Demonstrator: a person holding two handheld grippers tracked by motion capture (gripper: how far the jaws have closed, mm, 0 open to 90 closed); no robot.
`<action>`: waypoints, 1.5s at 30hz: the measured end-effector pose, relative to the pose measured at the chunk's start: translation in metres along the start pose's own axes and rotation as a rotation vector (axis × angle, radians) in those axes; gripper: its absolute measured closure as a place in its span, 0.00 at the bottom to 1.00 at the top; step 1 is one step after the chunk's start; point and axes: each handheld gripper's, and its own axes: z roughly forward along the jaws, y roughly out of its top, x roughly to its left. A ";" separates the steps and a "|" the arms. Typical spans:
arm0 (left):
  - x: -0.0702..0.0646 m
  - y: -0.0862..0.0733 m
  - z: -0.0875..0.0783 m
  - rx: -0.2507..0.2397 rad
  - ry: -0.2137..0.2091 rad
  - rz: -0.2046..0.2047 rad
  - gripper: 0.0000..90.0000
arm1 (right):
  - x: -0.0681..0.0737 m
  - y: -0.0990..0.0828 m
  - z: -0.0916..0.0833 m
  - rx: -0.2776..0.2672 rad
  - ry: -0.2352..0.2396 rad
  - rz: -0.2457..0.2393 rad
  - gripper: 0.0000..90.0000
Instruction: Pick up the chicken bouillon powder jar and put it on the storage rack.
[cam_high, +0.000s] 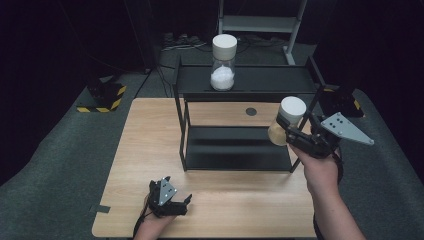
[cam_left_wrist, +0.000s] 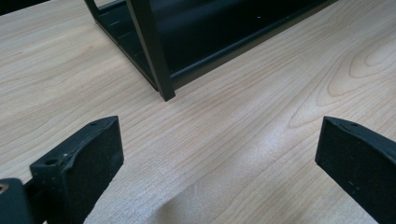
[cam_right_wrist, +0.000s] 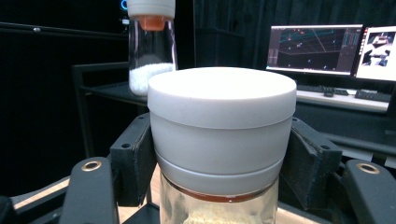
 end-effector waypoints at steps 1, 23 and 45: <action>0.000 0.000 0.000 -0.001 -0.001 -0.003 0.01 | 0.000 0.003 0.002 -0.004 -0.004 0.002 0.37; 0.004 -0.001 0.000 -0.007 -0.014 -0.019 0.01 | -0.002 0.040 0.020 -0.065 -0.034 -0.009 0.37; 0.004 -0.001 0.000 -0.002 -0.018 -0.013 0.01 | 0.001 0.070 0.055 -0.086 -0.077 -0.013 0.37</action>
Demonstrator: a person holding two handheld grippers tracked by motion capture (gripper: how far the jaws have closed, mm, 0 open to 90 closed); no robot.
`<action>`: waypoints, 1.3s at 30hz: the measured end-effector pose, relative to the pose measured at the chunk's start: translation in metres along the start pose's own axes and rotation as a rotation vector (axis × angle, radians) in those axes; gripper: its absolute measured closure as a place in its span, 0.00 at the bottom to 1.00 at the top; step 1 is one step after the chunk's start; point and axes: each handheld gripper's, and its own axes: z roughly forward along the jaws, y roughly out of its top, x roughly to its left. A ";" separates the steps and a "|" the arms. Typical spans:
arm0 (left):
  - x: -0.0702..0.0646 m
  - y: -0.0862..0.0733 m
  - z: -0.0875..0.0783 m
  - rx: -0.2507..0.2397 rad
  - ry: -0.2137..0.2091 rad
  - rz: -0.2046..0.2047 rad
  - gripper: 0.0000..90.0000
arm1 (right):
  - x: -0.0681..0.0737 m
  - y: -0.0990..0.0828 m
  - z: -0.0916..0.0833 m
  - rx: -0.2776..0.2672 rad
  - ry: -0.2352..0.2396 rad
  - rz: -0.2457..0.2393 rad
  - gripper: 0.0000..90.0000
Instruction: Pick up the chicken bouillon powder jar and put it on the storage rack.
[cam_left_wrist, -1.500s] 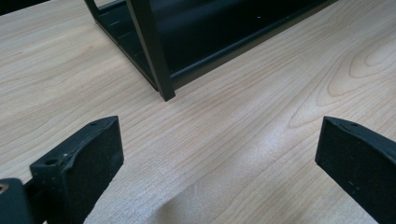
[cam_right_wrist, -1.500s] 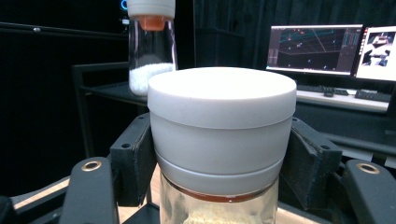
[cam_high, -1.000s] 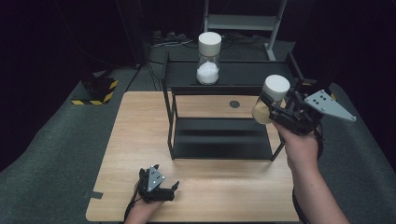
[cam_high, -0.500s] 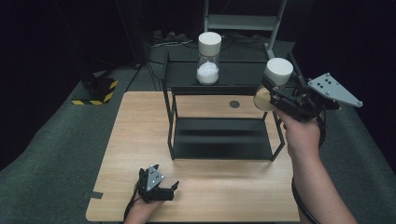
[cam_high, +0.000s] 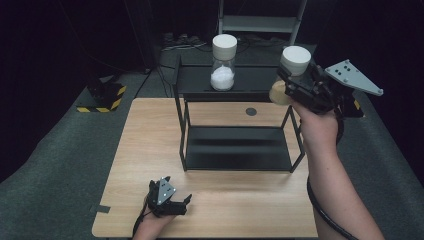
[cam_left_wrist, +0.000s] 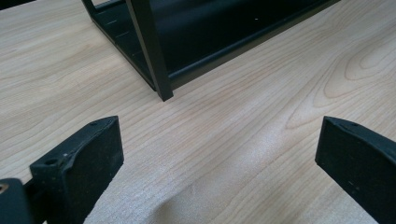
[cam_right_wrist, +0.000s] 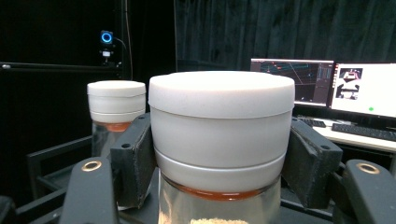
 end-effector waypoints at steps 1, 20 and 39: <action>0.000 0.000 0.000 -0.001 0.000 -0.004 0.01 | 0.000 -0.001 0.002 0.000 -0.004 0.001 0.37; 0.001 -0.001 -0.001 -0.006 -0.001 -0.006 0.01 | 0.000 -0.001 0.042 0.027 -0.044 -0.001 0.37; 0.001 -0.002 -0.001 -0.013 -0.005 -0.003 0.01 | -0.005 -0.006 0.063 0.043 -0.071 0.004 0.37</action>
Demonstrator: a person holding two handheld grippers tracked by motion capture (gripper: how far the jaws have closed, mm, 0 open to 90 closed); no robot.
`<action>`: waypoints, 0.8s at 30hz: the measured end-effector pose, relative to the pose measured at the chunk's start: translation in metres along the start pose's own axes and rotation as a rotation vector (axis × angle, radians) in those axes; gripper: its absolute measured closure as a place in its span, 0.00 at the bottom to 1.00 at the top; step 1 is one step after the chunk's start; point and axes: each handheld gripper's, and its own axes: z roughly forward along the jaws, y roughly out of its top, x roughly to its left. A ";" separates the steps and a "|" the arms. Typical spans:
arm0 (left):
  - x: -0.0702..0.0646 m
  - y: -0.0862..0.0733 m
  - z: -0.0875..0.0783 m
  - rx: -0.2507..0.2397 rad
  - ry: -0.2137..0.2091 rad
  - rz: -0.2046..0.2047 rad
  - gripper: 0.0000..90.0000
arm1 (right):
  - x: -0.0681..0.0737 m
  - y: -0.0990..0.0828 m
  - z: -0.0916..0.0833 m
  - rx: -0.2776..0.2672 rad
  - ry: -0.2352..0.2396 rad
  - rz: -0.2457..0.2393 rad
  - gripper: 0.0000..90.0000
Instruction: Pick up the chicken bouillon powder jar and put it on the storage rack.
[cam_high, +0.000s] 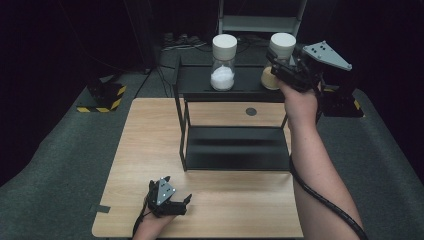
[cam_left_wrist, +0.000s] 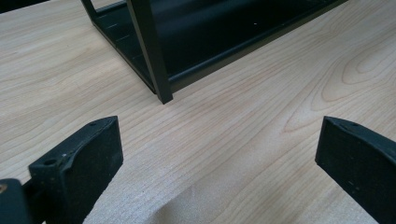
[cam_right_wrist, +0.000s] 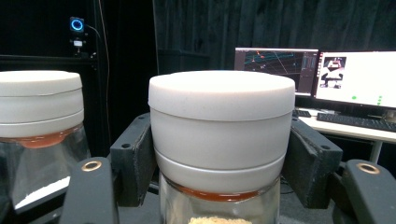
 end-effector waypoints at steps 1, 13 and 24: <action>0.000 0.000 0.000 0.001 0.000 0.000 0.01 | -0.001 -0.001 0.000 0.001 0.000 0.000 0.37; 0.001 -0.001 0.000 -0.003 -0.002 -0.005 0.01 | -0.001 -0.001 0.003 0.002 0.003 -0.001 0.37; 0.001 -0.001 0.000 -0.005 -0.003 -0.004 0.01 | -0.002 -0.004 0.005 0.009 0.002 0.009 0.37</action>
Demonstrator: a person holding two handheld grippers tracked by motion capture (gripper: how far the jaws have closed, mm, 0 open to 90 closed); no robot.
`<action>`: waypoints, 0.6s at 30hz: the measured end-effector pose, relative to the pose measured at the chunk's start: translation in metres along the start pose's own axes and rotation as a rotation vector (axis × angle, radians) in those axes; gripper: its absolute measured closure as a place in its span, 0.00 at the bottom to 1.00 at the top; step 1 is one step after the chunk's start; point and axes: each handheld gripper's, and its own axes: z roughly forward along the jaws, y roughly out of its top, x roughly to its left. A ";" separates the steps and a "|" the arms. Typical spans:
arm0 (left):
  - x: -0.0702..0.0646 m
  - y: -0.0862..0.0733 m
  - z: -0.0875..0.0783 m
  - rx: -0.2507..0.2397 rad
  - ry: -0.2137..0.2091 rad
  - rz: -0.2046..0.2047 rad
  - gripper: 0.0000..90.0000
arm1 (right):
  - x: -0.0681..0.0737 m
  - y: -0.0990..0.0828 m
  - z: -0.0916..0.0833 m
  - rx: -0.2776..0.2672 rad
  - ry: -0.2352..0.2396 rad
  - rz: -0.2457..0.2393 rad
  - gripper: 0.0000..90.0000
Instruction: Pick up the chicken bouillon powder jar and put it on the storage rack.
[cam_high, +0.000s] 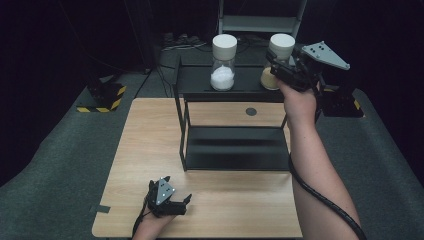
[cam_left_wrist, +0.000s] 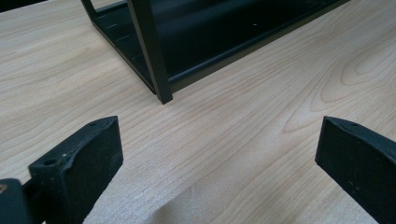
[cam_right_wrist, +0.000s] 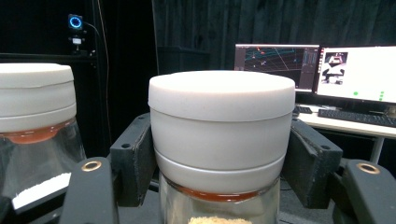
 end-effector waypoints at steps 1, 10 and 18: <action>0.000 0.000 0.000 0.000 0.001 0.000 0.01 | 0.000 -0.001 0.000 -0.005 0.000 0.003 0.37; 0.000 0.000 0.000 -0.002 0.000 -0.002 0.01 | -0.002 -0.004 0.002 -0.013 -0.002 0.012 0.37; 0.000 -0.001 0.000 -0.004 0.000 -0.002 0.01 | 0.000 -0.003 0.001 -0.010 -0.009 0.018 0.29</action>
